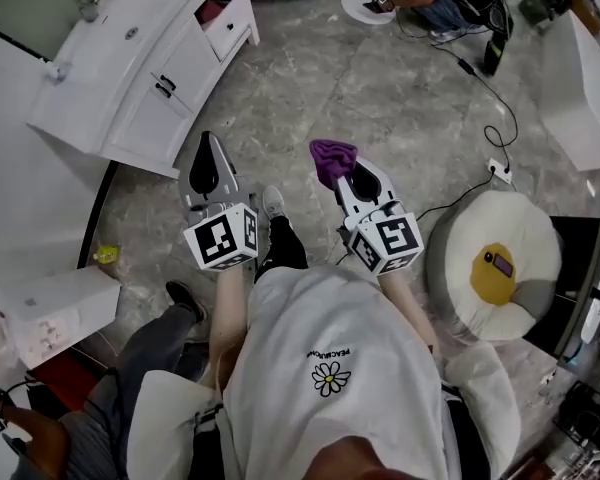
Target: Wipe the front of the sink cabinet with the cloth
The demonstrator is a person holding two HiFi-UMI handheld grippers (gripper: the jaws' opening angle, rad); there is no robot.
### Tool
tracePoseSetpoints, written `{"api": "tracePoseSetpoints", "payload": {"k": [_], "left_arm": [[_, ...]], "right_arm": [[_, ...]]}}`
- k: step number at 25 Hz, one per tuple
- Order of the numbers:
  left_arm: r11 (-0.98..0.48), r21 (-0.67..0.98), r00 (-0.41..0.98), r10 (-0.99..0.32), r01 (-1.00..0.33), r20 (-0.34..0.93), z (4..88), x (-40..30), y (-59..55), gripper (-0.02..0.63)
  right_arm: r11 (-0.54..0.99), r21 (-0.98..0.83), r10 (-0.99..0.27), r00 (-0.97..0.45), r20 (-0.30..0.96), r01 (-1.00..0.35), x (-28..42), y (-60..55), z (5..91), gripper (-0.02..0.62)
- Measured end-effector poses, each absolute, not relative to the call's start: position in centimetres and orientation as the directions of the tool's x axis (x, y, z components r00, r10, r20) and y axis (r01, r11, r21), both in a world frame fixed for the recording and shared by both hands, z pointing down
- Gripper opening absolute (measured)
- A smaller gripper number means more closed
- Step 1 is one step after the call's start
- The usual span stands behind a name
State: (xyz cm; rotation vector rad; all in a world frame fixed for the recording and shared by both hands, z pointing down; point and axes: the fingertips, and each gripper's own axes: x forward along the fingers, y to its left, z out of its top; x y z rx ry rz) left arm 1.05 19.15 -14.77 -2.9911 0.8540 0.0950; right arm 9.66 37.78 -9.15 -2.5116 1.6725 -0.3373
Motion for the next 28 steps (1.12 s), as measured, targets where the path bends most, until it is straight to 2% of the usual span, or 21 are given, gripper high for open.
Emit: {"api": "tracePoseSetpoints", "payload": {"k": [13,20,28], "left_arm": [[-0.851,-0.031,0.851,-0.521,-0.524,-0.069,-15.2,8.4,0.2,0.005],[-0.820,0.003,0.820,-0.571,-0.572,-0.039,-14.0,9.7,-3.8,0.005],[-0.798,-0.021,0.797,-0.600,-0.602,-0.068,-15.2,12.8,-5.6,0.005]], "right_arm": [[-0.272,-0.163,-0.960,0.256,0.113,-0.948,17.6,14.1,-11.7,0.060],[-0.232,-0.168,-0.969,0.212,0.128,-0.958,19.7,8.9,-11.4,0.060],[-0.188,-0.172,-0.979,0.172,0.106,-0.967,22.8,6.2,-11.7,0.060]]}}
